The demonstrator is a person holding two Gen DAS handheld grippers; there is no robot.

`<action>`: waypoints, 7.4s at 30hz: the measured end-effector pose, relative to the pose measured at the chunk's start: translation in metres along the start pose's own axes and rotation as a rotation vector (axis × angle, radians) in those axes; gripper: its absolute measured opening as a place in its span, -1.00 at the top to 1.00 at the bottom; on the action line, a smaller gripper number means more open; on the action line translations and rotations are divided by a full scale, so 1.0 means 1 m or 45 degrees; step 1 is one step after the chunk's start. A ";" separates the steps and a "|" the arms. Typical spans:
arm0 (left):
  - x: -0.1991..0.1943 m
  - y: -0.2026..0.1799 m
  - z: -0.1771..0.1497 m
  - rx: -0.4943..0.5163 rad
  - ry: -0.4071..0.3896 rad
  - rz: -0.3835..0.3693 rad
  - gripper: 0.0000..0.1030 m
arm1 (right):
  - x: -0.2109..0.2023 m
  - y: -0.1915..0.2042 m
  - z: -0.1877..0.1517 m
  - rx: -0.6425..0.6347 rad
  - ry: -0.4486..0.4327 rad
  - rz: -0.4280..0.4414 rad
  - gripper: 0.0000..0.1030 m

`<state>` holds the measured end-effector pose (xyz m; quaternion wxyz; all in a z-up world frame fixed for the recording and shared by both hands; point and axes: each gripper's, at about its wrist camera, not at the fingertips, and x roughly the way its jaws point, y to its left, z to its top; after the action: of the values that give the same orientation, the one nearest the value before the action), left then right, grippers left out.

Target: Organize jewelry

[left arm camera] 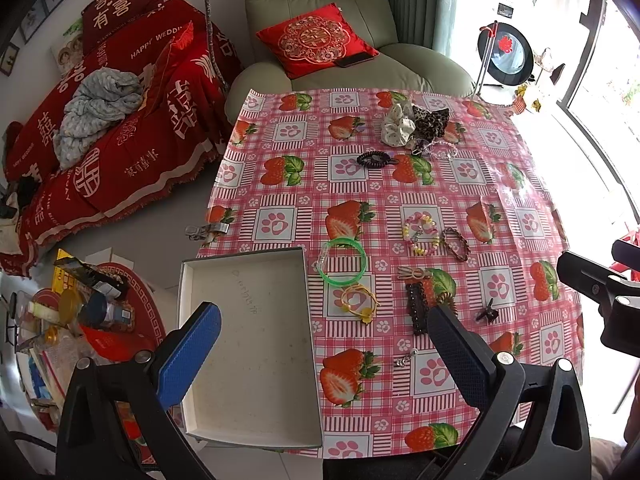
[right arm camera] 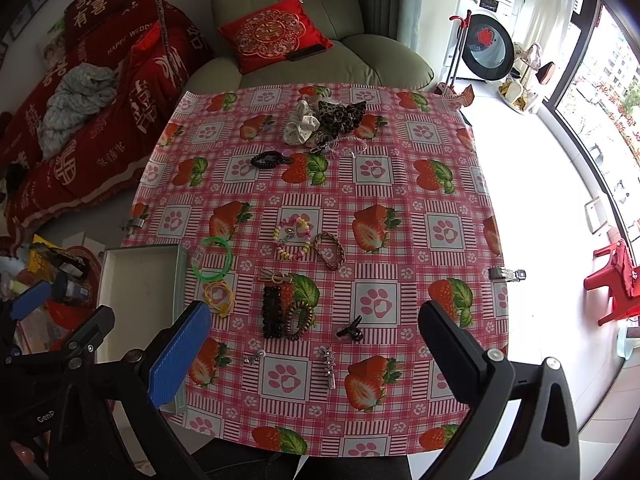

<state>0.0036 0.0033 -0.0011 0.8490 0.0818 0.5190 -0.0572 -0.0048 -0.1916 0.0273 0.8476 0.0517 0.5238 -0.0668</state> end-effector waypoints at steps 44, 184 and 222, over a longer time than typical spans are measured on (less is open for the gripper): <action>0.001 0.002 0.001 0.004 0.003 -0.003 -1.00 | 0.001 0.000 0.000 0.003 0.005 0.001 -1.00; 0.172 0.144 -0.047 -0.275 0.104 0.107 0.76 | 0.193 0.192 0.015 -0.383 0.273 0.517 0.88; 0.172 0.147 -0.051 -0.256 0.084 0.142 0.75 | 0.240 0.235 0.016 -0.381 0.339 0.581 0.15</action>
<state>0.0639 0.1555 -0.1651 0.8371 0.0269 0.5445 0.0451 0.1549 0.0232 -0.1757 0.7628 0.0509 0.6092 0.2107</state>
